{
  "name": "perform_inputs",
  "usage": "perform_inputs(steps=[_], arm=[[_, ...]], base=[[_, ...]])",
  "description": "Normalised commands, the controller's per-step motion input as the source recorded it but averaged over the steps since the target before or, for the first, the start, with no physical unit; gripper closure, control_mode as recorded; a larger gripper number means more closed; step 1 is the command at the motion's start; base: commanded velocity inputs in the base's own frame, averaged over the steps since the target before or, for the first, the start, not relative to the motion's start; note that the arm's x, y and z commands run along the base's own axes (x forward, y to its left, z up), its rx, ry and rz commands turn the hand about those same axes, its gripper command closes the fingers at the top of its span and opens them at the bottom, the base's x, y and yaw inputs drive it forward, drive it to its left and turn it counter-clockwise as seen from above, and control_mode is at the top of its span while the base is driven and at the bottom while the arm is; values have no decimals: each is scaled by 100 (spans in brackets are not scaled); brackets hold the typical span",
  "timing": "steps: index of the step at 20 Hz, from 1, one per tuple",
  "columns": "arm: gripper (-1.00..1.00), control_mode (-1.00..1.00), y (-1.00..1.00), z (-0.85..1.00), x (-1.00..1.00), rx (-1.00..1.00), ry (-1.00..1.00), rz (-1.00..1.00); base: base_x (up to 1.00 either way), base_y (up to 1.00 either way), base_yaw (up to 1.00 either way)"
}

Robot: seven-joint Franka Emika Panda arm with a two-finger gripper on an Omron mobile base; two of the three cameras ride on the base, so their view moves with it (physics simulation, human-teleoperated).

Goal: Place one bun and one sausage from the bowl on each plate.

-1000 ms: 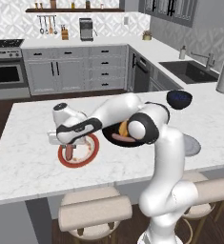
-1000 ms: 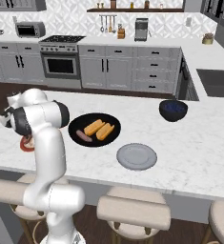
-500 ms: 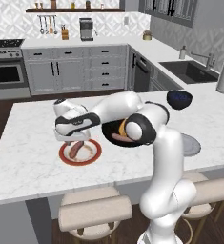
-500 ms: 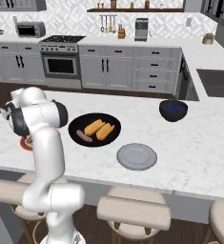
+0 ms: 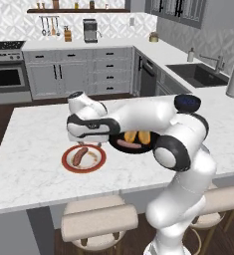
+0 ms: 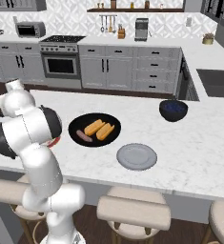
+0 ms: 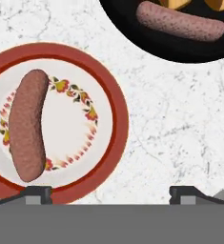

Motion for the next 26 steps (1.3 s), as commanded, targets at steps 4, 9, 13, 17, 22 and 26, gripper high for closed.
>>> perform_inputs(steps=[4, 9, 13, 17, 22, 26], arm=[[-100, -100, -94, 95, 1, 10, 0, -12], [-100, -100, -81, 47, 47, 1, 3, -18], [-100, -100, -68, 6, 70, 0, 7, -15], [-100, -100, -43, -6, 48, 0, 5, -8], [-100, -100, -30, -38, 30, -4, 0, -2], [-100, -100, -37, -51, 27, -6, 0, 0]], base=[[0, 0, 0], [0, 0, 0], [0, 0, 0], [0, 0, 0], [0, 0, 0], [0, 0, 0]])
